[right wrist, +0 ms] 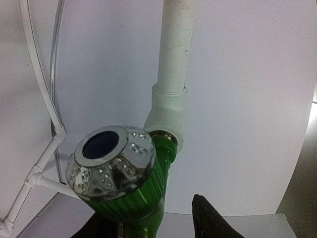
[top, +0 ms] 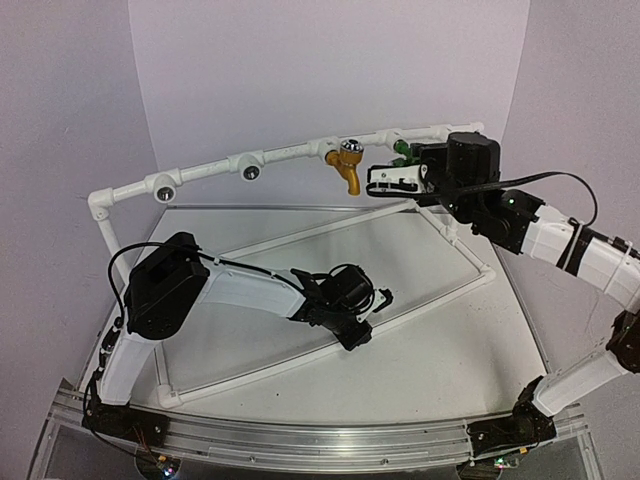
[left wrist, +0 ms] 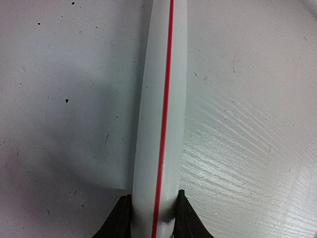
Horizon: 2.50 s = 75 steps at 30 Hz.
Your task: Install the water faucets
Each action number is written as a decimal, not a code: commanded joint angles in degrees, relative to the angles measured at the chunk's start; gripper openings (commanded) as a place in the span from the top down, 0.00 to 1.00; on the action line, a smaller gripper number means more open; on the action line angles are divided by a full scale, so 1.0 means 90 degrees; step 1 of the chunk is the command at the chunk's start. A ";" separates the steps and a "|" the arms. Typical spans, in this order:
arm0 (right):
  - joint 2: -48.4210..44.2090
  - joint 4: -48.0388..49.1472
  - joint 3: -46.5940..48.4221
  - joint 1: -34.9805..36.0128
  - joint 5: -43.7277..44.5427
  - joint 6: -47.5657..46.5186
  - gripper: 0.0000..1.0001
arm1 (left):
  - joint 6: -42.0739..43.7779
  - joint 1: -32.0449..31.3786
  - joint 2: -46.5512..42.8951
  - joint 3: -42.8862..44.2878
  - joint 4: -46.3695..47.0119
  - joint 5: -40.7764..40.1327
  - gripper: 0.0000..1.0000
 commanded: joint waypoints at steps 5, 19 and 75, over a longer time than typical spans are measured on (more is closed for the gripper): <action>0.0141 0.0475 -0.0085 0.0047 0.0042 0.0203 0.70 | -0.0470 -0.0057 0.0476 -0.0210 -0.0536 0.0202 1.00; 0.0354 0.0466 -0.0061 0.0044 0.0328 0.1725 1.00 | -0.0469 -0.0058 0.0567 -0.0136 -0.0583 0.0316 1.00; 0.0158 0.0213 -0.0398 -0.0728 -0.1945 1.9092 0.97 | -0.0430 -0.0068 0.0651 -0.0008 -0.0828 0.0353 1.00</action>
